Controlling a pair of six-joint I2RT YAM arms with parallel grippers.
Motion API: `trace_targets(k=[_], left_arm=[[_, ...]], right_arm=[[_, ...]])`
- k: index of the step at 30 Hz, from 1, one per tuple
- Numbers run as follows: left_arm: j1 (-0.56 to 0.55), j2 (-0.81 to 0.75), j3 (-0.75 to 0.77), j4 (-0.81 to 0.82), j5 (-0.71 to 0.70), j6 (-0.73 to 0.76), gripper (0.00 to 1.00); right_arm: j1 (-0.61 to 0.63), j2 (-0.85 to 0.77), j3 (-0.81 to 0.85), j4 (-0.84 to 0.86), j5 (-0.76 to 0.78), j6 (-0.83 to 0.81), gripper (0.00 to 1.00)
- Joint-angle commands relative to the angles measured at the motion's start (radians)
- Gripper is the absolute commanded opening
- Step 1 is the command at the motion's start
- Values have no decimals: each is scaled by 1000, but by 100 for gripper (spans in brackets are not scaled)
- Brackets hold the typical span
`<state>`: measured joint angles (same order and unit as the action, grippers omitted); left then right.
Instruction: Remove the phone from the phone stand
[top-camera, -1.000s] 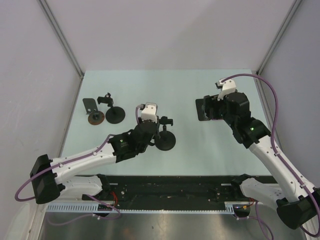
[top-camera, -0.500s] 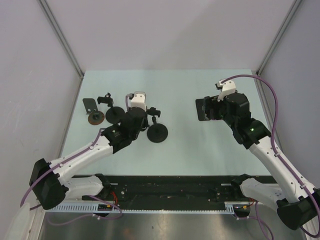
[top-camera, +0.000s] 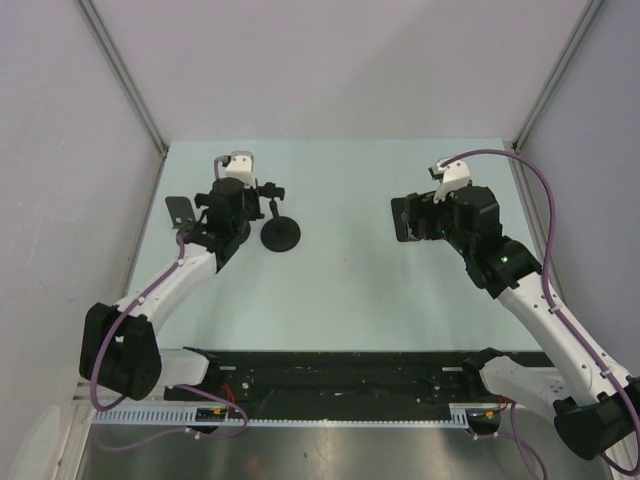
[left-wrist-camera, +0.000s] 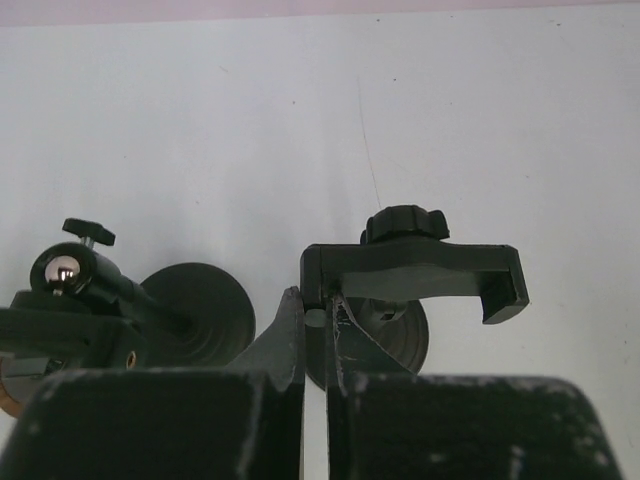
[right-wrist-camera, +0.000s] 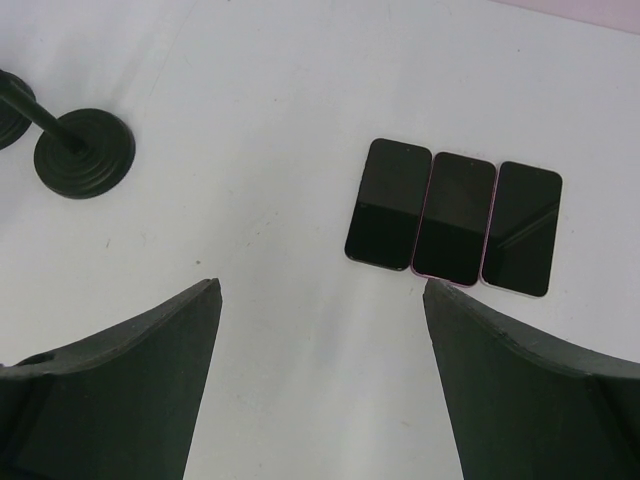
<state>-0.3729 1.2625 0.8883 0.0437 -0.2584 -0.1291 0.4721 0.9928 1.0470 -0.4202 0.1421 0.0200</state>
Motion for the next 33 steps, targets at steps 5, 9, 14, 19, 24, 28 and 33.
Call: trace_targets(k=[5,9,14,19,24,28,33], left_arm=[[109,51,107,107,134,68,0],[144,64,113,87,142,86,1],[147,81,127,71,145,105,1],[147,89,126,67,151,105,1],[147,84,117,65,153,92,28],[147,46,133,29,163,85,48],[147,-87,141,-4,151,80,81]], right_arm=[[3,-10,4,47,-9,-41,88],[3,-8,4,52,-6,-48,88],[2,-3,5,54,2,-49,88],[3,-3,5,55,4,-61,87],[3,-3,5,57,4,-66,88],[2,-16,5,61,19,-63,88],[0,-48,5,73,83,-63,89]])
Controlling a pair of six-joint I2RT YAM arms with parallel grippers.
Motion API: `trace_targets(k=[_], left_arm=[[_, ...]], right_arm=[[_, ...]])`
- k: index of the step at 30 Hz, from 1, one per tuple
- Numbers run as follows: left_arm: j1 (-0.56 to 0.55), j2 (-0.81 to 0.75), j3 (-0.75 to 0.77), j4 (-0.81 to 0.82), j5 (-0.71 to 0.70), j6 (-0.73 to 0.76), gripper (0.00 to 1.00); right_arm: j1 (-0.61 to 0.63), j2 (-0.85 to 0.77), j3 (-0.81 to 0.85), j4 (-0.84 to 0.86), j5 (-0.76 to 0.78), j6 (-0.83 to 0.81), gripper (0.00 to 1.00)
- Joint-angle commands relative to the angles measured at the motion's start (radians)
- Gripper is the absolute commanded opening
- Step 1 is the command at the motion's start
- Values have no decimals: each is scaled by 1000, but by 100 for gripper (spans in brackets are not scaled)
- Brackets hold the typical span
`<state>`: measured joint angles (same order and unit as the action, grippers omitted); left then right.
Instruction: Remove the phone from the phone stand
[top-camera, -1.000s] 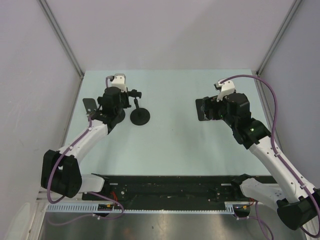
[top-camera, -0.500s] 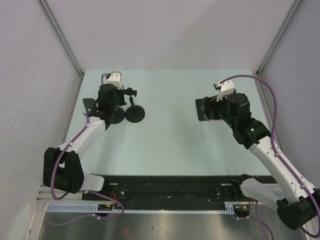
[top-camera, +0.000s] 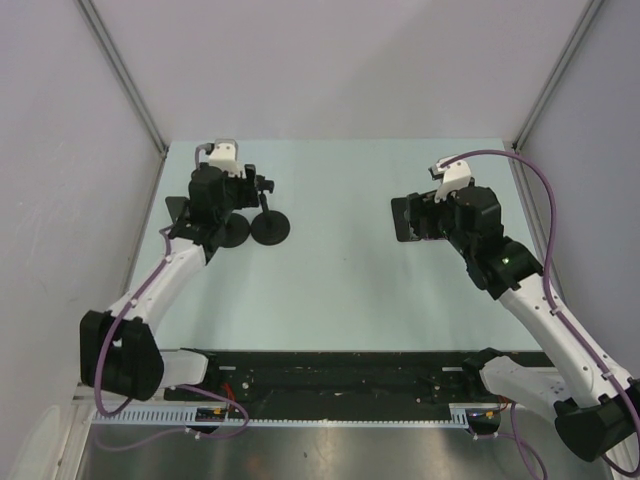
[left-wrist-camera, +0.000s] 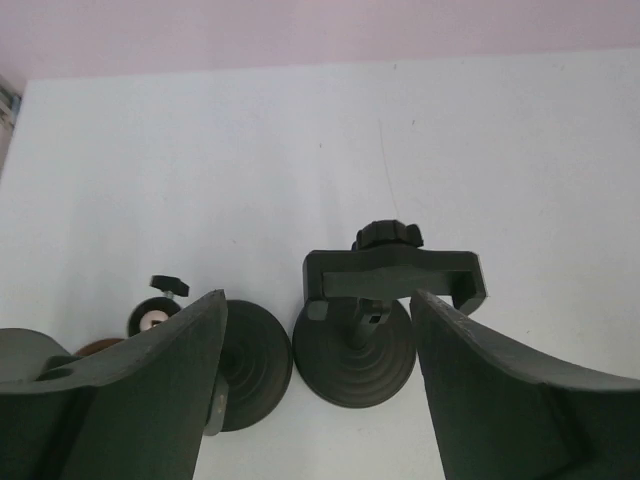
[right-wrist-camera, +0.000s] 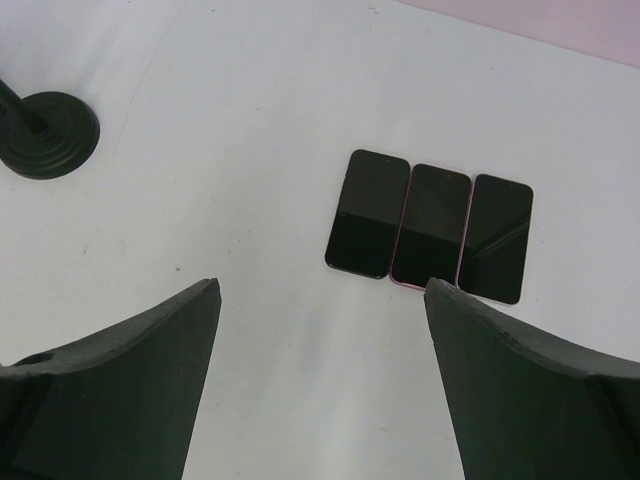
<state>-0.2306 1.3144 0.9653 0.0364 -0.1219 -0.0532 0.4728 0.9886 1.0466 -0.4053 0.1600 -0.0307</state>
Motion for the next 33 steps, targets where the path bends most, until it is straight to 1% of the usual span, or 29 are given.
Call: trace_targets(k=[1,2,3,4,7,10,12,13,14,19,24,28,33], left_arm=[[5,-162,69,-3,15,4,87],[5,-211,75,-22,13,3,91],[5,-234,81,-29,8,3,98],[5,-259,98,-83,-1,4,100],[5,-357,124,-154,-30,9,100],[5,-521,119,-174,-71,0,100],[5,-590,119,-176,-106,-14,100],[5,-653,122,-178,-149,-16,100],[5,-682,127,-179,-171,-17,100],[5,-880,156,-178,-315,21,100],[5,-995,144,-168,-432,93,100],[4,-1078,80,-119,-443,125,100],[1,-1120,39,-81,-413,197,100]], right_arm=[[1,-59,6,69,76,-14,89],[0,-68,6,75,90,-14,90],[-3,-77,6,82,120,-14,90],[-5,-94,6,97,136,-9,90],[-8,-123,6,129,205,-8,93],[-13,-168,6,166,275,-17,95],[-20,-192,6,189,325,-34,96],[-20,-199,6,212,338,-41,99],[-22,-212,6,224,367,-58,99],[-26,-257,6,328,421,-87,100],[-30,-269,6,370,437,-74,100],[-33,-262,6,367,429,-25,100],[-34,-248,6,369,417,18,100]])
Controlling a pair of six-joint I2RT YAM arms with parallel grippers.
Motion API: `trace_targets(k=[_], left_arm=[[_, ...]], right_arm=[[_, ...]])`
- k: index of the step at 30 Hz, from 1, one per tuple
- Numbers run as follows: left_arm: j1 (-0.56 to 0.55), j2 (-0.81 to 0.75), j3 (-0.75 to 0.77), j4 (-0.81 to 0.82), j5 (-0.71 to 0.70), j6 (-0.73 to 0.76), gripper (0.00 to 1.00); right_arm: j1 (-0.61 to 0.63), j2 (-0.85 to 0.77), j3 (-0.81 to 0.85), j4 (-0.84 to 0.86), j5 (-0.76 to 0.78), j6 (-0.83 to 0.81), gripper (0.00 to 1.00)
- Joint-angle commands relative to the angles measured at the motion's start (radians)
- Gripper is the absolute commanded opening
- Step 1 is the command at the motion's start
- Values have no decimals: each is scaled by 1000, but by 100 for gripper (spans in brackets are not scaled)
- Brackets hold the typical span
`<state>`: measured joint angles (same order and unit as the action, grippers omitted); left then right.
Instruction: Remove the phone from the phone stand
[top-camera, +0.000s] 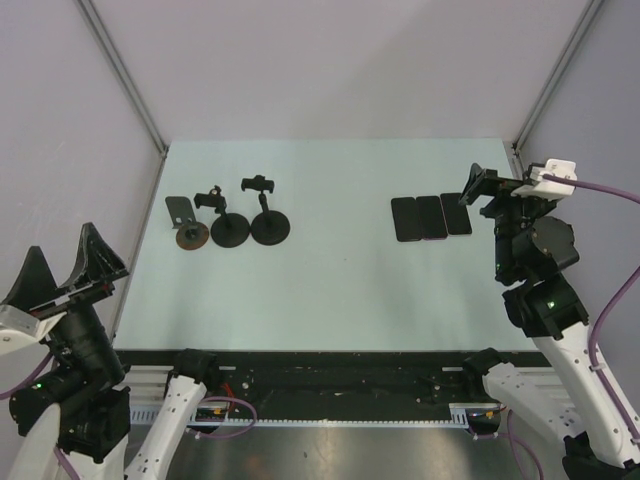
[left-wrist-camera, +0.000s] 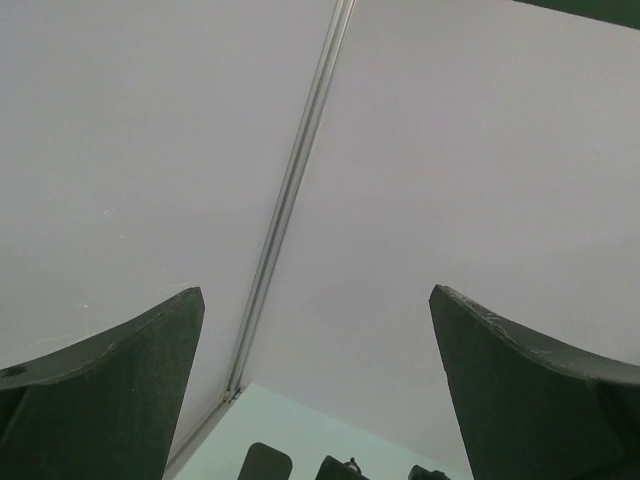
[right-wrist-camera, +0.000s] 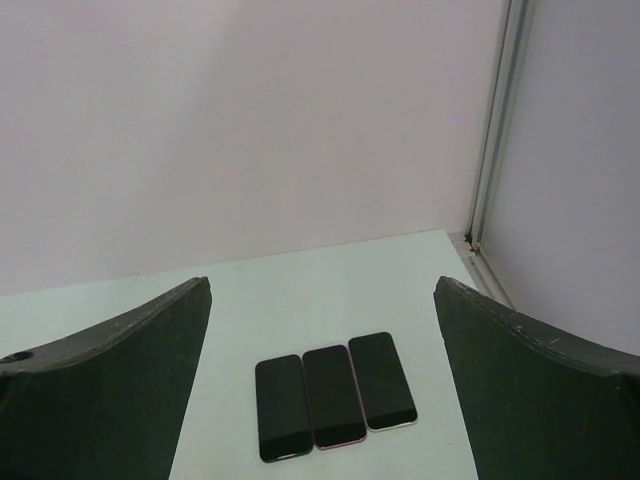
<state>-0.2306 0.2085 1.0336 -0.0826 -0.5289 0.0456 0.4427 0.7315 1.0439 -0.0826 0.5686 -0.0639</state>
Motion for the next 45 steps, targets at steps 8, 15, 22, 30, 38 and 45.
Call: trace_targets(k=[8,15,22,30,38,45], left_arm=[[-45,-40,-72,60,-20,148,100],[-59,-37,-96,66,-23,140,100],[-59,-14,-92,67,-17,119,100],[-59,22,-90,66,-49,91,100],[-59,54,-90,66,-69,66,100],[-58,78,-101,64,-95,45,100]], right_arm=[[-6,22,8,0,2,121,100],[-10,-1,8,-28,19,116,100],[-19,3,8,-13,13,89,100],[-32,-6,8,-3,34,24,100],[-41,-15,8,-3,33,-16,100],[-47,-21,8,-11,36,-25,100]])
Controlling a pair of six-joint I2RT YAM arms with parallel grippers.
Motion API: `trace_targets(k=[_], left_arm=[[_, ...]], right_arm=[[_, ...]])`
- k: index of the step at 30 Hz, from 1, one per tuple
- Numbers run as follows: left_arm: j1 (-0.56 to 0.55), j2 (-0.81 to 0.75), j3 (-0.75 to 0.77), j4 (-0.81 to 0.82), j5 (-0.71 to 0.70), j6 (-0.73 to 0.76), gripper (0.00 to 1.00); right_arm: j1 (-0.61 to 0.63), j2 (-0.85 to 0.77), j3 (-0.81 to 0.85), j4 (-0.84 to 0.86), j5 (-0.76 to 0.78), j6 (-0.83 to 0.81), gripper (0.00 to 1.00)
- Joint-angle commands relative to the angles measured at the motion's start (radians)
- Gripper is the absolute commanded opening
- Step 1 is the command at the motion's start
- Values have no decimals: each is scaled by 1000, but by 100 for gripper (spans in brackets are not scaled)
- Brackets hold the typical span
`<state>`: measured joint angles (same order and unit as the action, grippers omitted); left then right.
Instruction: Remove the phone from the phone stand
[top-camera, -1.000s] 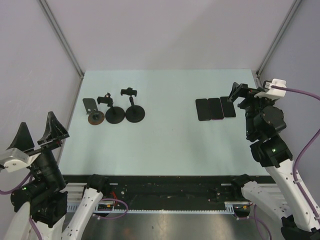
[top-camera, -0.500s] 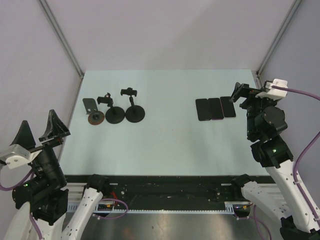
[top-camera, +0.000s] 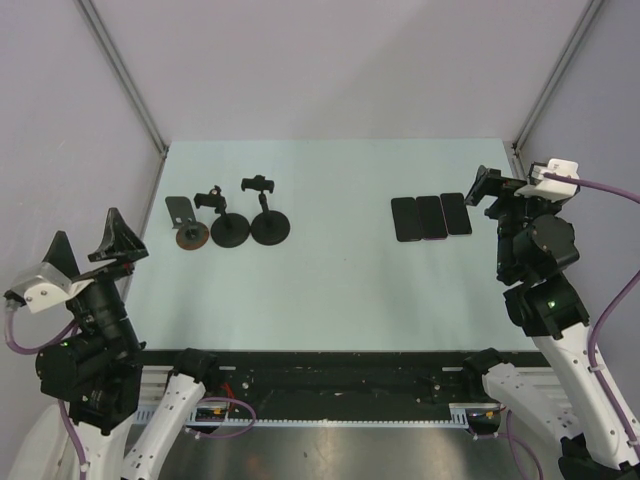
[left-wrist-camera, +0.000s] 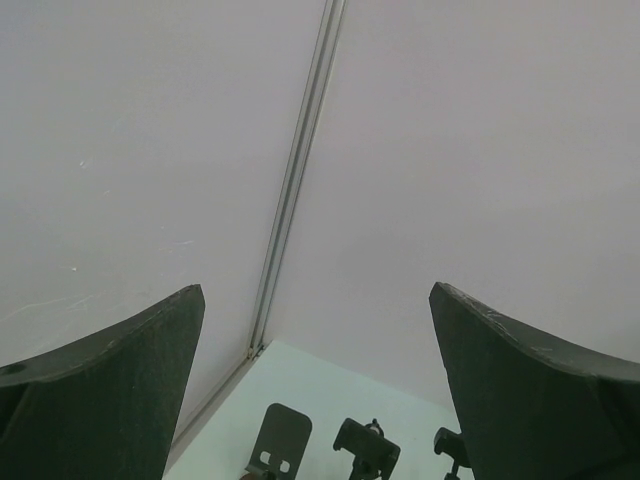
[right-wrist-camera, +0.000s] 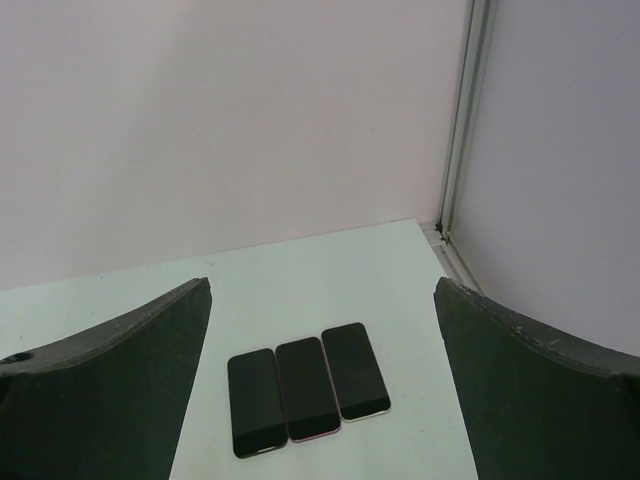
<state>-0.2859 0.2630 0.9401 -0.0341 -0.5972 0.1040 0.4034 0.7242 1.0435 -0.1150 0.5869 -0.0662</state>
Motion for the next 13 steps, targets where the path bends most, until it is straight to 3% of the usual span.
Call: trace_targets(k=[1,13], left_arm=[[-4,24,-11,17,-27,-18,100],[-4,42,-14,19,-9,-32,100]], right_arm=[[-8,-14,9,21,19,-24,100],[-15,-14,7,23,22,-26,100]])
